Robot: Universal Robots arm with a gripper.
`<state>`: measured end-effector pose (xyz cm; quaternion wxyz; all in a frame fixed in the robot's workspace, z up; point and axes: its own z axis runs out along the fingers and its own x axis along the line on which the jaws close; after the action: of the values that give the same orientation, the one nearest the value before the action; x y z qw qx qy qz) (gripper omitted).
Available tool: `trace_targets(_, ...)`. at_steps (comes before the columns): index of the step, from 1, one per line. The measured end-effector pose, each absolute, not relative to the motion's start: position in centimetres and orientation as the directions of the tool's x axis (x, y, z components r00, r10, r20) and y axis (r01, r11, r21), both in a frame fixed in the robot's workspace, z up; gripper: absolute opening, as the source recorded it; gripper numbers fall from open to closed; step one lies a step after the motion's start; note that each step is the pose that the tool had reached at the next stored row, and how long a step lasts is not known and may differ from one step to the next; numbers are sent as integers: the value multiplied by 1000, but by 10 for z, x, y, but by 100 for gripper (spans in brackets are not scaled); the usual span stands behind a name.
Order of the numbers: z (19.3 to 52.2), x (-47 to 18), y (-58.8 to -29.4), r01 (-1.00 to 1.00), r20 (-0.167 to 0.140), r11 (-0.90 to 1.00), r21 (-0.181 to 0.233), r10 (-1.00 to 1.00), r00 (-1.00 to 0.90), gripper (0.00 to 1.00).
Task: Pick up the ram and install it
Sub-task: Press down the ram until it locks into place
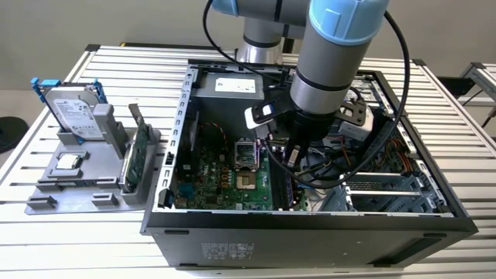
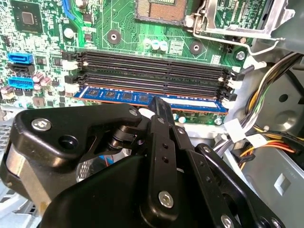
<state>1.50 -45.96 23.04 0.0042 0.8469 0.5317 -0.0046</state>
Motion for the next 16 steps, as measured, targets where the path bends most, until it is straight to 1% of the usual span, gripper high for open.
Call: trace_targets(16, 230, 15, -460, 934, -10, -358, 0, 933, 358, 0)
